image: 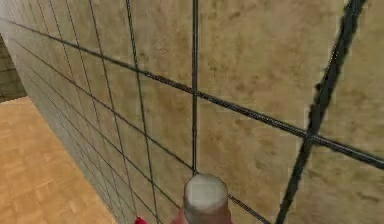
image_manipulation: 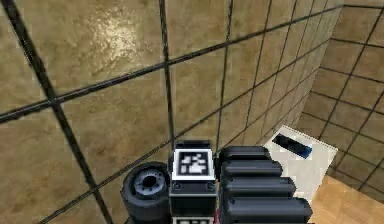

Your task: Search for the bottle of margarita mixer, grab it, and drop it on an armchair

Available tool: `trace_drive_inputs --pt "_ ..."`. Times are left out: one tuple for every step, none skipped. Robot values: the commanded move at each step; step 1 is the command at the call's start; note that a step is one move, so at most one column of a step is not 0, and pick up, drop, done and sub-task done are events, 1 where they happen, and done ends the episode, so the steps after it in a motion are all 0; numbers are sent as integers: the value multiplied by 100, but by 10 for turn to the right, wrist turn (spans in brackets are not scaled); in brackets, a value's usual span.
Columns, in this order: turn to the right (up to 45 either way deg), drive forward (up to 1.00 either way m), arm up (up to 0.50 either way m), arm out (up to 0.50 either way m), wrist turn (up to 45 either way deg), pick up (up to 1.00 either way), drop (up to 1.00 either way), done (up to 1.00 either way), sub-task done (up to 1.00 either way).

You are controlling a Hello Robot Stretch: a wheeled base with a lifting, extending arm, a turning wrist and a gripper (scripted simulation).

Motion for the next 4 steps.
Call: trace_drive_inputs --pt "-450 0 0 0 0 0 0 0 0" --pt "-420 0 0 0 0 0 0 0 0" --pt "0 20 0 0 0 0 0 0 0" --pt "360 0 0 0 0 0 0 0 0"
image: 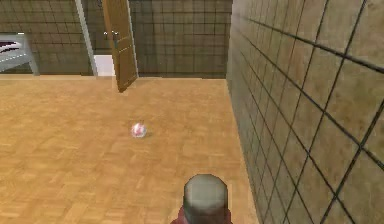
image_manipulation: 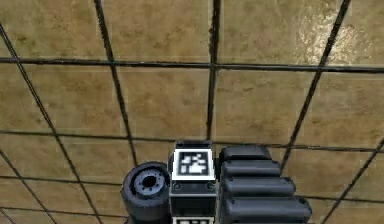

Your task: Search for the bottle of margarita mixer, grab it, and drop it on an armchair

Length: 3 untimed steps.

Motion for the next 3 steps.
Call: trace_drive_inputs --pt "0 100 0 0 0 0 0 0 0" --pt "0 100 0 0 0 0 0 0 0" --pt "0 25 0 0 0 0 0 0 0"
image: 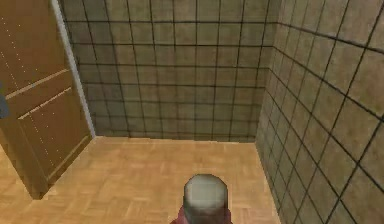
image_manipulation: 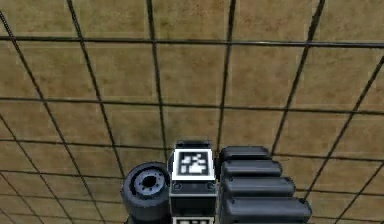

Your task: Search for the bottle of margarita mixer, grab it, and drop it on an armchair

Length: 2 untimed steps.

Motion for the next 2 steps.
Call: trace_drive_inputs --pt "-450 0 0 0 0 0 0 0 0" --pt "-90 0 0 0 0 0 0 0 0"
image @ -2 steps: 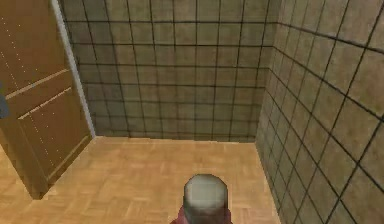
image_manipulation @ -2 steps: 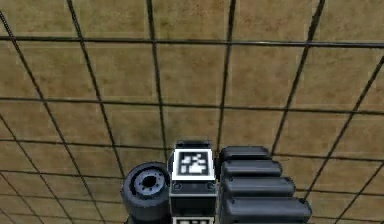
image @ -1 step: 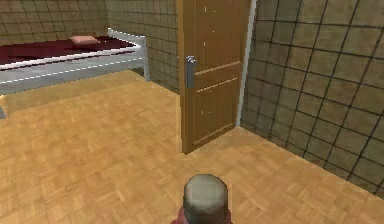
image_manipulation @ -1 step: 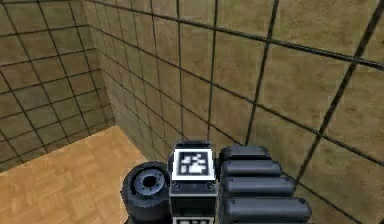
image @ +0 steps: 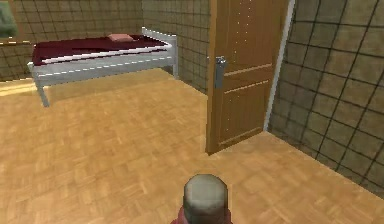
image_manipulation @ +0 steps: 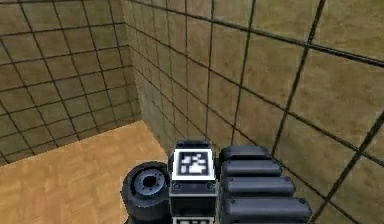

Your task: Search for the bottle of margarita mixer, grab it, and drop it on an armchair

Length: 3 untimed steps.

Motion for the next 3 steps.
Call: trace_drive_inputs --pt "0 45 0 0 0 0 0 0 0" --pt "-90 0 0 0 0 0 0 0 0" --pt "0 100 0 0 0 0 0 0 0"
